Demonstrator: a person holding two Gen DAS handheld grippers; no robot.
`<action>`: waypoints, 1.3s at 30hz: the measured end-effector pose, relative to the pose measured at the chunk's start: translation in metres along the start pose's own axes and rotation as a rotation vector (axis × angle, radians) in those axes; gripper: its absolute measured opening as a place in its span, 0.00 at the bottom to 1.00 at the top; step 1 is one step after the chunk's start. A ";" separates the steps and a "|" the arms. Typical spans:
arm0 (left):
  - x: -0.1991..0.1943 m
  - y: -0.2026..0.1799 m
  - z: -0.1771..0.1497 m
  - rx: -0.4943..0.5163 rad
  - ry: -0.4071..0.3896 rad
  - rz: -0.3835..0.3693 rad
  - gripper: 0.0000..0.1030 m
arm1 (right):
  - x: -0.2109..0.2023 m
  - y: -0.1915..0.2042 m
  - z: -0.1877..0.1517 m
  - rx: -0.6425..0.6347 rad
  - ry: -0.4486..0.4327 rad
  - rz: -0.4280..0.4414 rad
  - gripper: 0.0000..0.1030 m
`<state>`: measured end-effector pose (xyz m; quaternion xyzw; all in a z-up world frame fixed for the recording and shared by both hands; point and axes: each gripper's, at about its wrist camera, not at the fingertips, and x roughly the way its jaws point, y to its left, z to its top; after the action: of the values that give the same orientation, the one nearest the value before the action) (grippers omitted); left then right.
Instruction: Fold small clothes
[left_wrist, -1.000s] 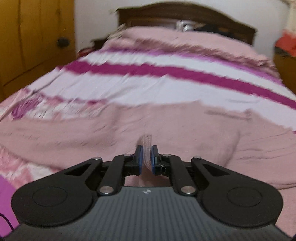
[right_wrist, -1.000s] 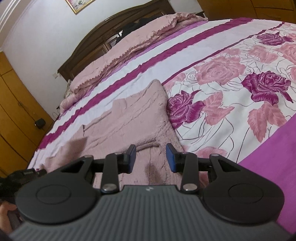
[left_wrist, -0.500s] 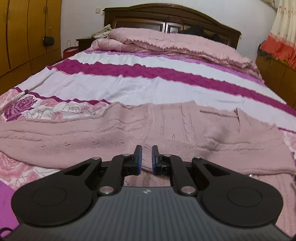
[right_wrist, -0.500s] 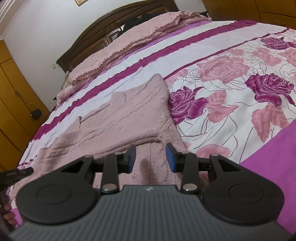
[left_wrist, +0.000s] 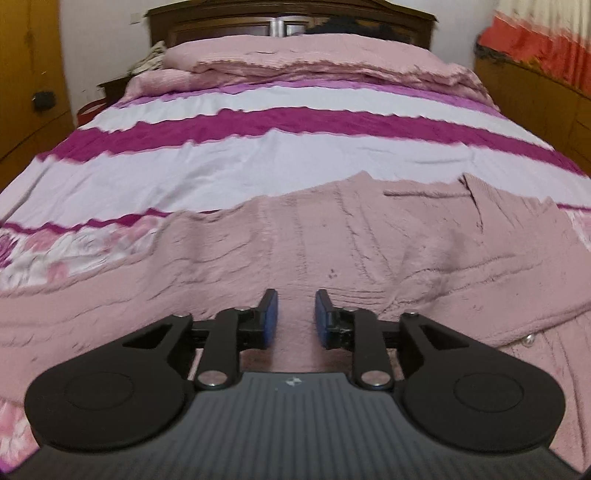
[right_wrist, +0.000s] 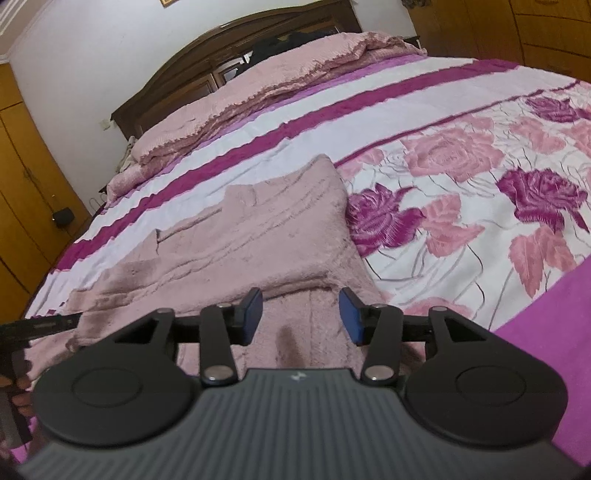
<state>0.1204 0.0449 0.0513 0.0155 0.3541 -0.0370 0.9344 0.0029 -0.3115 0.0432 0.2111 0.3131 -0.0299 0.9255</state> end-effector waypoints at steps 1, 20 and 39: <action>0.004 -0.001 0.000 0.011 0.006 -0.002 0.41 | 0.000 0.002 0.002 -0.010 -0.004 0.002 0.48; 0.011 -0.014 -0.010 0.060 -0.104 -0.051 0.15 | 0.027 0.006 -0.004 -0.035 0.033 -0.001 0.46; 0.031 0.009 -0.003 -0.029 -0.102 0.092 0.15 | 0.055 0.013 0.062 -0.042 0.212 0.018 0.47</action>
<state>0.1419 0.0523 0.0287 0.0161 0.3053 0.0106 0.9521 0.0843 -0.3209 0.0598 0.1963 0.4081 0.0076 0.8916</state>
